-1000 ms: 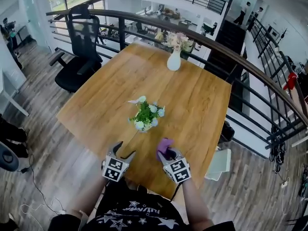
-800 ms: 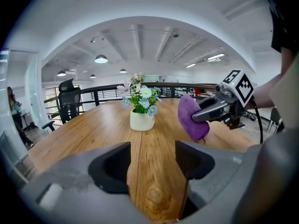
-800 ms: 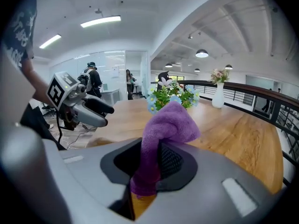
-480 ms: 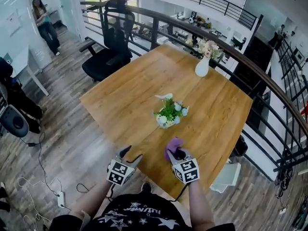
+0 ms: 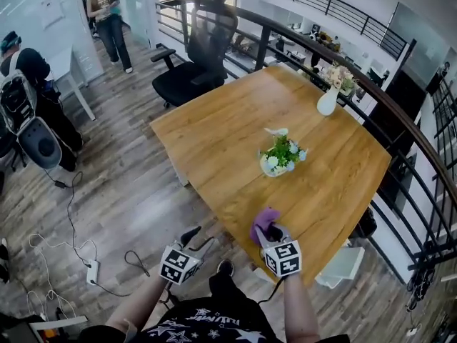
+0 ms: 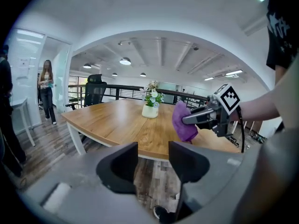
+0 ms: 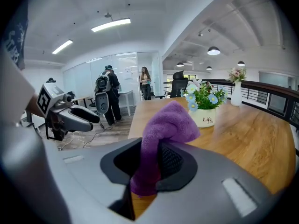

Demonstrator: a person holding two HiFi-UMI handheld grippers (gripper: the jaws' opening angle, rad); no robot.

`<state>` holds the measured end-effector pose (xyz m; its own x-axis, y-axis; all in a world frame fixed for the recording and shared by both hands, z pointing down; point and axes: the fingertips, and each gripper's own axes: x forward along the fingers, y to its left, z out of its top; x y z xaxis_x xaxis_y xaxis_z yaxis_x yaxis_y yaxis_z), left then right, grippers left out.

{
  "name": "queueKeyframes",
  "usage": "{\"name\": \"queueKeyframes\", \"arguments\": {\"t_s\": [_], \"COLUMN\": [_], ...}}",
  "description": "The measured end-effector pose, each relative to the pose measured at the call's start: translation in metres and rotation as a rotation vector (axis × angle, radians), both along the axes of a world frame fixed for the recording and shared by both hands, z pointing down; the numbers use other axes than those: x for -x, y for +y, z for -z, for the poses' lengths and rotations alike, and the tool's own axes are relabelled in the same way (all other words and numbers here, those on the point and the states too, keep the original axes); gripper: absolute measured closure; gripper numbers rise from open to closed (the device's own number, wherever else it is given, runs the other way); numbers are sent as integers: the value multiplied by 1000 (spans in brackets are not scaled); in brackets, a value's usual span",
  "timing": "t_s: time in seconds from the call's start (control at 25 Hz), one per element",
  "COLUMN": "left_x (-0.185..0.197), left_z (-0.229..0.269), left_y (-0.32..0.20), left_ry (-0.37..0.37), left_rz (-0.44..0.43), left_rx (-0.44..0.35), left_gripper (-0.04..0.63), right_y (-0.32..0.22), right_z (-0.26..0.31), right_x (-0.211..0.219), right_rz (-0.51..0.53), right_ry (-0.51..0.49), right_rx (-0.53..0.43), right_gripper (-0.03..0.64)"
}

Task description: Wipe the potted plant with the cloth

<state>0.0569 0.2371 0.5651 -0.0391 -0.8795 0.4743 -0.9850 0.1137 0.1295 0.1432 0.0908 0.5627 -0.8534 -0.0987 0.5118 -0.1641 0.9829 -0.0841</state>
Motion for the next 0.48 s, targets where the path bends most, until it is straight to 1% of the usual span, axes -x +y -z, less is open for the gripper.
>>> {"name": "queueKeyframes", "arguments": {"t_s": [0.2,0.4,0.48], "left_x": [-24,-56,-69], "left_z": [6,13,20], "left_y": [51,92,103], "left_ry": [-9,-11,-23], "left_rz": [28,56,63], "left_rx": [-8,-24,-44], "left_gripper": [407,430,456], "right_y": [47,90,102], "right_z": [8,16,22], "right_x": [-18,-51,-66], "right_rz": [13,42,40], "right_ry": [-13,-22,-36], "right_rx": [-2,-6,-10], "right_gripper": [531,531,531]}}
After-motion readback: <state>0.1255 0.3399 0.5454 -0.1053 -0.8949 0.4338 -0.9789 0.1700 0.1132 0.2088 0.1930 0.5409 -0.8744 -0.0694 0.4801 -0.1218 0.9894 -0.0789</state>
